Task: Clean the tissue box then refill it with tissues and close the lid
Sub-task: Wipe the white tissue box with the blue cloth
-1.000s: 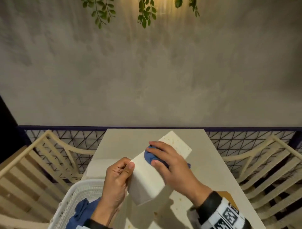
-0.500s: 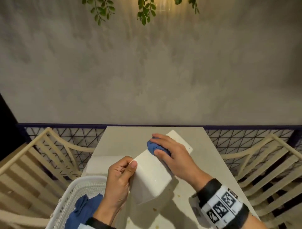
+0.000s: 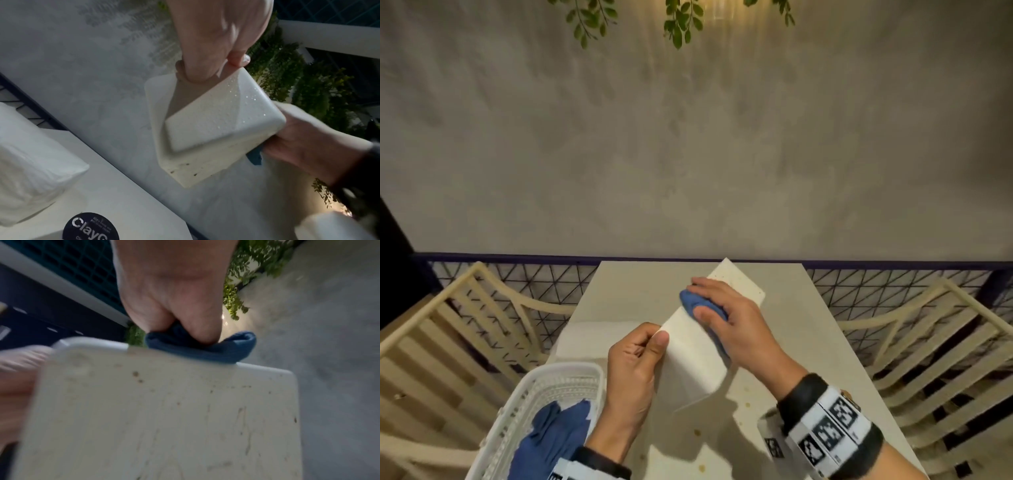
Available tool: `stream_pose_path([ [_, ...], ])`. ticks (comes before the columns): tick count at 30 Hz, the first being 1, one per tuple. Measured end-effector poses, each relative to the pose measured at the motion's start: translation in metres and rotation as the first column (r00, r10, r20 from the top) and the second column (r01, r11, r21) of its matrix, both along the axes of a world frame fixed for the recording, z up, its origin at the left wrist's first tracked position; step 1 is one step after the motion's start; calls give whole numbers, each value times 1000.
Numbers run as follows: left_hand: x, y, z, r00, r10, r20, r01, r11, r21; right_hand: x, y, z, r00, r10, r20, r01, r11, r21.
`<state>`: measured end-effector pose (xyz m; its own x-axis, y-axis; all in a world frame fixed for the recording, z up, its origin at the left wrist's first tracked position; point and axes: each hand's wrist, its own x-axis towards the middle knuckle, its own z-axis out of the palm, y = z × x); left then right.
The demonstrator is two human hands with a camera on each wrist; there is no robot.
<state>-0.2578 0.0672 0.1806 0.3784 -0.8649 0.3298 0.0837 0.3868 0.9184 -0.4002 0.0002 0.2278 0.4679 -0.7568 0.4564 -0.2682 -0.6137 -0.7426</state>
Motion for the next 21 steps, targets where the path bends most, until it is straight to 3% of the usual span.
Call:
stream_pose_path([
  [2, -4, 0, 0, 999, 41, 25, -40, 999, -26, 4, 6, 1, 999, -43, 8, 43, 999, 0],
  [5, 0, -1, 0, 999, 14, -41, -17, 998, -54, 7, 25, 0, 988, 154, -29, -156, 983, -99],
  [9, -4, 0, -2, 998, 59, 18, -58, 998, -19, -1, -4, 3, 998, -67, -5, 67, 998, 22],
  [10, -4, 0, -1, 997, 74, 4, -74, 997, -20, 0, 1, 2, 999, -52, -14, 52, 999, -5],
  [13, 8, 1, -1, 994, 68, -91, -71, 997, -26, -12, 29, -11, 960, 261, -104, -275, 947, -168],
  [15, 14, 5, -1, 996, 46, -80, -47, 999, -10, -35, 20, -20, 925, 349, -149, -373, 910, -181],
  [19, 4, 5, 4, 1000, 26, -8, -26, 1000, -5, -37, -8, -12, 998, 30, -56, -37, 992, -123],
  [21, 1, 2, 7, 999, 43, -15, -44, 999, -18, -19, 14, -8, 992, 116, -44, -123, 971, -204],
])
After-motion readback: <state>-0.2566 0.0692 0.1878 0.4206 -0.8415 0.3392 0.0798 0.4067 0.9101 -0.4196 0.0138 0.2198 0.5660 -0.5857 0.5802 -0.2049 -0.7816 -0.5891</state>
